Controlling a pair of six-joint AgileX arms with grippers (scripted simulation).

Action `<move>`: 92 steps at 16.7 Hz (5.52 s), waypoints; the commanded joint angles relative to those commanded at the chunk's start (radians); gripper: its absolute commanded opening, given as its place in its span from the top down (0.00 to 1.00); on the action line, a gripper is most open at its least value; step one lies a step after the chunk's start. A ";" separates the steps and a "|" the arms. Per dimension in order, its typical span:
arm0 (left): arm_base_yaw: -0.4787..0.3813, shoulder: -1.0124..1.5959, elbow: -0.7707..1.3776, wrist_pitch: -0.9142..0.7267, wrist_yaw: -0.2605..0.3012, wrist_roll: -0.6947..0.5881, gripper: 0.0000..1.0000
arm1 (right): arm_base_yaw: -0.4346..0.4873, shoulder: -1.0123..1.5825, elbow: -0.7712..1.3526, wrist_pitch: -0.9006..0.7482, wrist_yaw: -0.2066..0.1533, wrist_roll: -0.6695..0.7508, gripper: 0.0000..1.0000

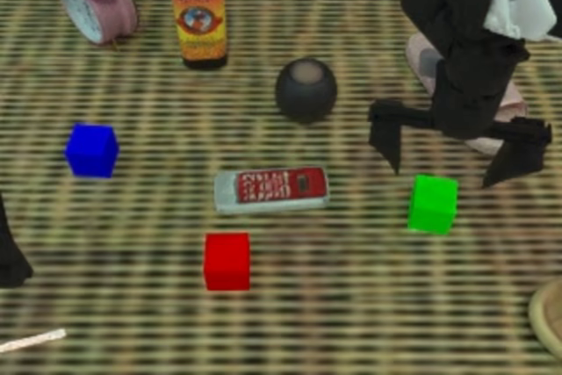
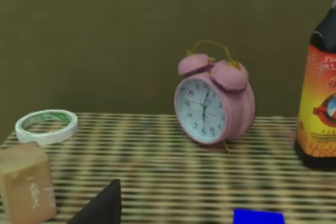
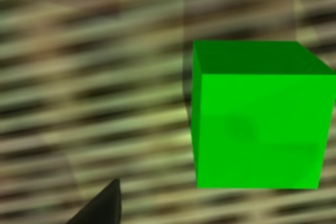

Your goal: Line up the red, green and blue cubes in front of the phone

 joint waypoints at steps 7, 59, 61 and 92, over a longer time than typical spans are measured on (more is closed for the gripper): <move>0.000 0.000 0.000 0.000 0.000 0.000 0.00 | -0.002 0.029 -0.049 0.075 0.000 -0.002 0.00; 0.000 0.000 0.000 0.000 0.000 0.000 0.00 | 0.182 0.028 0.045 -0.018 0.004 0.090 1.00; 0.000 0.000 0.000 0.000 0.000 0.000 0.00 | 0.264 0.036 0.074 -0.042 0.004 0.129 1.00; 0.000 0.000 0.000 0.000 0.000 0.000 0.00 | 0.390 0.121 -0.045 0.166 0.005 0.191 0.25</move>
